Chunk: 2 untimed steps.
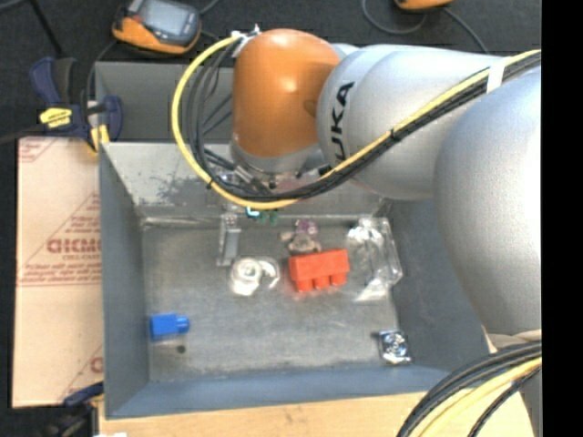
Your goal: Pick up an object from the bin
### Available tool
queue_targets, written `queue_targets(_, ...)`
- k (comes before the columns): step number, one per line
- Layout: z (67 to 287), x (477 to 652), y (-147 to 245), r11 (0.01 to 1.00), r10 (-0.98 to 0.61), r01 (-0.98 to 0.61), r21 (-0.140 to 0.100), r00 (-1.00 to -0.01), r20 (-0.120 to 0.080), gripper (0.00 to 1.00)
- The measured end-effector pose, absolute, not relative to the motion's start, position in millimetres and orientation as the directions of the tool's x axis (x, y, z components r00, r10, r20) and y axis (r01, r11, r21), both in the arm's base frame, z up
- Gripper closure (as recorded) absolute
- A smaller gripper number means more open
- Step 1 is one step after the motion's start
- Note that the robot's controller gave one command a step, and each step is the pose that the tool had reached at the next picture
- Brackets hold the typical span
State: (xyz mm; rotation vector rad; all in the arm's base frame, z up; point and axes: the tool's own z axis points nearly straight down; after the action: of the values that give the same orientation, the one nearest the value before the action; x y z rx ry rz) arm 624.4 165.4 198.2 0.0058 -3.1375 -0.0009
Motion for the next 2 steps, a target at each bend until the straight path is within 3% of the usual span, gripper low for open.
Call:
queue_targets(1,158.8,607.0,96.3,0.788,-0.616,-0.616,-0.002,-0.788,0.000,0.00)
queue_targets(2,128.3,605.6,103.8,0.767,-0.641,-0.641,0.001,-0.767,-0.002,0.00)
